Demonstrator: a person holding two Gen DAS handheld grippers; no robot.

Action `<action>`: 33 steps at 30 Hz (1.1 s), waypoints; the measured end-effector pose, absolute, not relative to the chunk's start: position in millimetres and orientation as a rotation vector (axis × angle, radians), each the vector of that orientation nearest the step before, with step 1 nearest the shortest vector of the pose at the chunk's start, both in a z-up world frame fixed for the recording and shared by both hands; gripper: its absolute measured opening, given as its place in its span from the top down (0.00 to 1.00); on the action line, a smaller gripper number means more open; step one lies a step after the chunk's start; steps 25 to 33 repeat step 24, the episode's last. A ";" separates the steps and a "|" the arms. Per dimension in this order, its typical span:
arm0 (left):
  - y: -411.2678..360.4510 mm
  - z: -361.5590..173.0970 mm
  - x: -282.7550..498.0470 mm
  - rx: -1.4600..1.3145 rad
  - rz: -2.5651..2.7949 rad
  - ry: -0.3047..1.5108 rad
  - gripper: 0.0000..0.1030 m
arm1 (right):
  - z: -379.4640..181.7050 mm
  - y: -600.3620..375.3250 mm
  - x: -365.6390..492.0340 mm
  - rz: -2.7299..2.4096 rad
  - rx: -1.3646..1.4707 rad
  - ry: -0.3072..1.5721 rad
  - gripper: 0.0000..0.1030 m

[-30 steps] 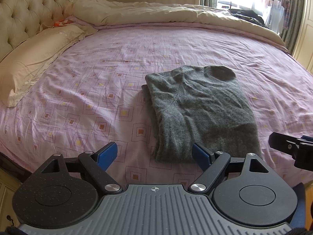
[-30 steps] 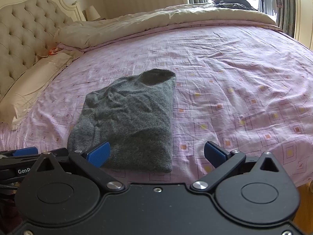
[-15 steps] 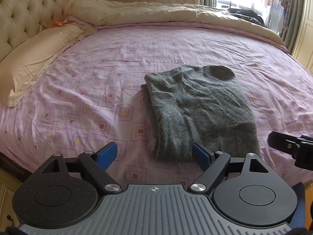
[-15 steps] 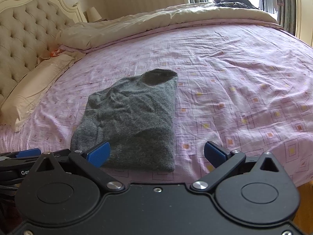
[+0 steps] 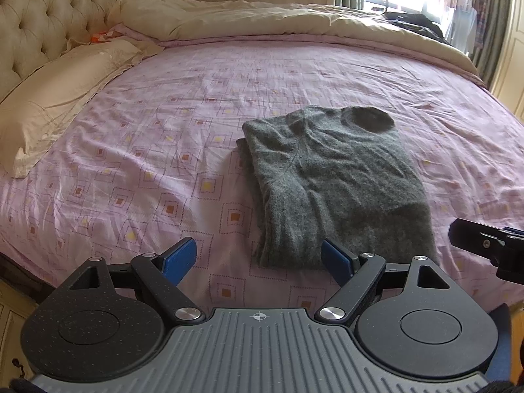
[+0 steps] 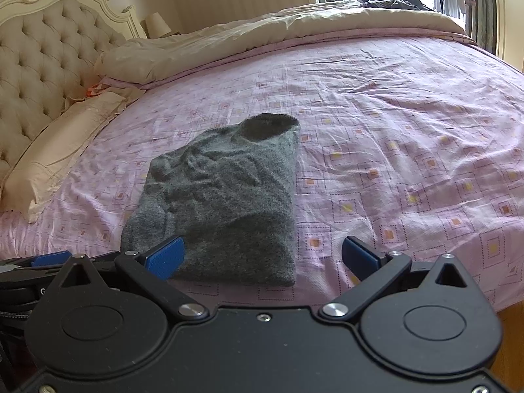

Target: Fold small clothes

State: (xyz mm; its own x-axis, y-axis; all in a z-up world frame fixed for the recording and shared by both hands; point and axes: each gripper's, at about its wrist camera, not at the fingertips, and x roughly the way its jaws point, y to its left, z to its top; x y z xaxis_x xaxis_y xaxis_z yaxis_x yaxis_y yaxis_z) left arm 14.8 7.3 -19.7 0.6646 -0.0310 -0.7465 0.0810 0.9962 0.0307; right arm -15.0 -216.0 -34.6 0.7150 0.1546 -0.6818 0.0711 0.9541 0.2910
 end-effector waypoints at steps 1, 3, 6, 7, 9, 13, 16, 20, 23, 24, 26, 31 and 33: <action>7.2 -20.0 14.8 0.063 -0.064 0.844 0.20 | -34.6 -215.9 -14.7 0.048 0.310 0.776 0.01; 6.6 -20.4 14.9 0.065 -0.065 0.846 0.20 | -34.4 -215.8 -14.0 0.049 0.312 0.774 0.01; 5.3 -20.2 15.7 0.068 -0.068 0.847 0.20 | -34.5 -215.9 -13.3 0.049 0.313 0.774 0.01; 4.8 -20.2 16.0 0.068 -0.069 0.848 0.20 | -34.6 -215.9 -13.0 0.050 0.314 0.775 0.01; 3.7 -19.9 16.6 0.071 -0.070 0.848 0.20 | -34.6 -216.1 -12.8 0.050 0.314 0.775 0.01; 2.9 -19.8 17.6 0.074 -0.071 0.848 0.20 | -34.5 -215.9 -11.3 0.051 0.314 0.776 0.01; 2.5 -19.9 18.3 0.074 -0.070 0.850 0.20 | -34.5 -215.5 -10.3 0.053 0.316 0.777 0.01; 2.0 -20.4 18.6 0.076 -0.073 0.851 0.20 | -34.6 -215.5 -9.6 0.053 0.317 0.777 0.01; 1.8 -20.8 19.0 0.076 -0.075 0.852 0.20 | -35.3 -215.1 -8.2 0.055 0.320 0.779 0.01; 1.5 -20.9 19.4 0.077 -0.076 0.853 0.20 | -35.4 -214.9 -8.0 0.055 0.320 0.780 0.01; 1.5 -20.9 19.4 0.077 -0.076 0.853 0.20 | -35.4 -214.9 -8.0 0.055 0.320 0.780 0.01; 1.5 -20.9 19.4 0.077 -0.076 0.853 0.20 | -35.4 -214.9 -8.0 0.055 0.320 0.780 0.01; 1.5 -20.9 19.4 0.077 -0.076 0.853 0.20 | -35.4 -214.9 -8.0 0.055 0.320 0.780 0.01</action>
